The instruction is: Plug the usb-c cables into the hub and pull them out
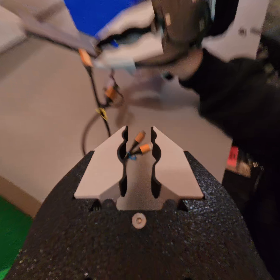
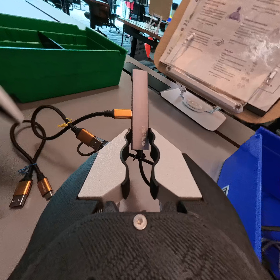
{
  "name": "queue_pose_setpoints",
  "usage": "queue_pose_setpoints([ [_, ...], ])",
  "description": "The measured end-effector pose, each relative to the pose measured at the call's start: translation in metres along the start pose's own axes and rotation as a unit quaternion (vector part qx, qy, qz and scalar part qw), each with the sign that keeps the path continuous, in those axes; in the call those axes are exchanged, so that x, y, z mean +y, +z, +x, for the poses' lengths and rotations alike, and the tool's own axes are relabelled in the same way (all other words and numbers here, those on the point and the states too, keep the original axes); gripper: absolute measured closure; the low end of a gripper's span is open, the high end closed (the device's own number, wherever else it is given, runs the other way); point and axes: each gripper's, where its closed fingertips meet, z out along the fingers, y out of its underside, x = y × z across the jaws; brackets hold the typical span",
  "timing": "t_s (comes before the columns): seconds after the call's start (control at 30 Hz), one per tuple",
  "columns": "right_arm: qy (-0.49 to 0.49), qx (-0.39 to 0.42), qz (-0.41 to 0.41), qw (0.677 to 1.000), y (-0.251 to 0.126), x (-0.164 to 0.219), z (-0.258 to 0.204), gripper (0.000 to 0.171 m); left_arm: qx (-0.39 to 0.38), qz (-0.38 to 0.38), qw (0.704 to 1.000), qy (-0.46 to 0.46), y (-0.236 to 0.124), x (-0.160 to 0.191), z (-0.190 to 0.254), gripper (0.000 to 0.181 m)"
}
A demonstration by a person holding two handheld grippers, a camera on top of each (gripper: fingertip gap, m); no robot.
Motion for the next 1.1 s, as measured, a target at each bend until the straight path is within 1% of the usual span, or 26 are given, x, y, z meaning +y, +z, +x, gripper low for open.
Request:
queue_pose_setpoints([
  [0.03, -0.016, -0.005, 0.007, 1.000, 0.000, -0.003, -0.005, 0.150, -0.039, 0.039, 0.998, -0.009, -0.009, -0.018, -0.013, 0.154],
  [0.07, -0.032, -0.012, 0.016, 0.999, 0.000, -0.008, -0.010, 0.150, -0.087, 0.074, 0.993, -0.021, -0.017, -0.035, -0.030, 0.152],
  [0.1, -0.048, -0.015, 0.028, 0.998, -0.001, -0.013, -0.015, 0.150, -0.136, 0.106, 0.984, -0.040, -0.024, -0.048, -0.052, 0.145],
  [0.13, -0.065, -0.014, 0.043, 0.997, -0.002, -0.019, -0.019, 0.150, -0.163, 0.130, 0.976, -0.065, -0.028, -0.057, -0.070, 0.137],
  [0.17, -0.077, -0.017, 0.059, 0.995, -0.004, -0.026, -0.024, 0.150, -0.156, 0.143, 0.972, -0.099, -0.025, -0.062, -0.081, 0.137],
  [0.2, -0.087, -0.024, 0.077, 0.993, -0.006, -0.032, -0.030, 0.150, -0.114, 0.155, 0.971, -0.139, -0.017, -0.066, -0.083, 0.138],
  [0.23, -0.096, -0.029, 0.095, 0.990, -0.008, -0.038, -0.034, 0.150, -0.054, 0.170, 0.967, -0.180, -0.009, -0.072, -0.078, 0.138],
  [0.3, -0.114, -0.042, 0.121, 0.985, -0.011, -0.045, -0.043, 0.150, 0.061, 0.210, 0.944, -0.248, 0.000, -0.088, -0.067, 0.139],
  [0.33, -0.125, -0.050, 0.131, 0.982, -0.012, -0.048, -0.048, 0.150, 0.109, 0.226, 0.931, -0.267, 0.002, -0.094, -0.061, 0.140],
  [0.37, -0.136, -0.051, 0.141, 0.979, -0.014, -0.050, -0.051, 0.150, 0.143, 0.232, 0.921, -0.279, 0.004, -0.096, -0.057, 0.164],
  [0.4, -0.146, -0.042, 0.147, 0.977, -0.015, -0.051, -0.050, 0.150, 0.149, 0.238, 0.915, -0.290, 0.006, -0.096, -0.060, 0.174],
  [0.47, -0.173, -0.038, 0.154, 0.972, -0.015, -0.051, -0.050, 0.150, 0.175, 0.239, 0.904, -0.307, 0.007, -0.093, -0.061, 0.175],
  [0.5, -0.184, -0.032, 0.175, 0.967, -0.018, -0.056, -0.050, 0.149, 0.189, 0.245, 0.890, -0.336, 0.006, -0.092, -0.064, 0.176],
  [0.57, -0.177, 0.009, 0.241, 0.954, -0.033, -0.075, -0.039, 0.136, 0.213, 0.273, 0.853, -0.391, 0.001, -0.093, -0.073, 0.176],
  [0.63, -0.134, 0.029, 0.285, 0.949, -0.050, -0.087, -0.022, 0.118, 0.245, 0.291, 0.818, -0.431, -0.006, -0.095, -0.078, 0.176],
  [0.67, -0.094, 0.008, 0.300, 0.949, -0.056, -0.090, -0.018, 0.105, 0.258, 0.294, 0.809, -0.438, -0.010, -0.095, -0.077, 0.176],
  [0.7, -0.054, -0.034, 0.307, 0.949, -0.059, -0.090, -0.019, 0.093, 0.273, 0.292, 0.805, -0.439, -0.013, -0.096, -0.074, 0.176],
  [0.77, 0.016, -0.107, 0.304, 0.947, -0.059, -0.087, -0.023, 0.074, 0.309, 0.284, 0.794, -0.440, -0.020, -0.100, -0.066, 0.176],
  [0.8, 0.033, -0.136, 0.298, 0.944, -0.057, -0.084, -0.028, 0.068, 0.319, 0.281, 0.790, -0.442, -0.024, -0.102, -0.063, 0.176],
  [0.87, 0.033, -0.169, 0.293, 0.940, -0.055, -0.081, -0.039, 0.067, 0.331, 0.278, 0.787, -0.440, -0.030, -0.105, -0.059, 0.176],
  [0.97, -0.021, -0.151, 0.304, 0.940, -0.053, -0.086, -0.054, 0.076, 0.328, 0.262, 0.791, -0.445, -0.030, -0.106, -0.053, 0.176],
  [1.03, -0.044, -0.165, 0.278, 0.945, -0.045, -0.080, -0.068, 0.079, 0.337, 0.250, 0.788, -0.451, -0.027, -0.105, -0.046, 0.176],
  [1.07, -0.050, -0.163, 0.273, 0.947, -0.043, -0.078, -0.071, 0.084, 0.339, 0.244, 0.789, -0.451, -0.024, -0.104, -0.043, 0.176],
  [1.1, -0.055, -0.160, 0.276, 0.946, -0.042, -0.078, -0.073, 0.093, 0.339, 0.235, 0.792, -0.450, -0.021, -0.102, -0.040, 0.176],
])
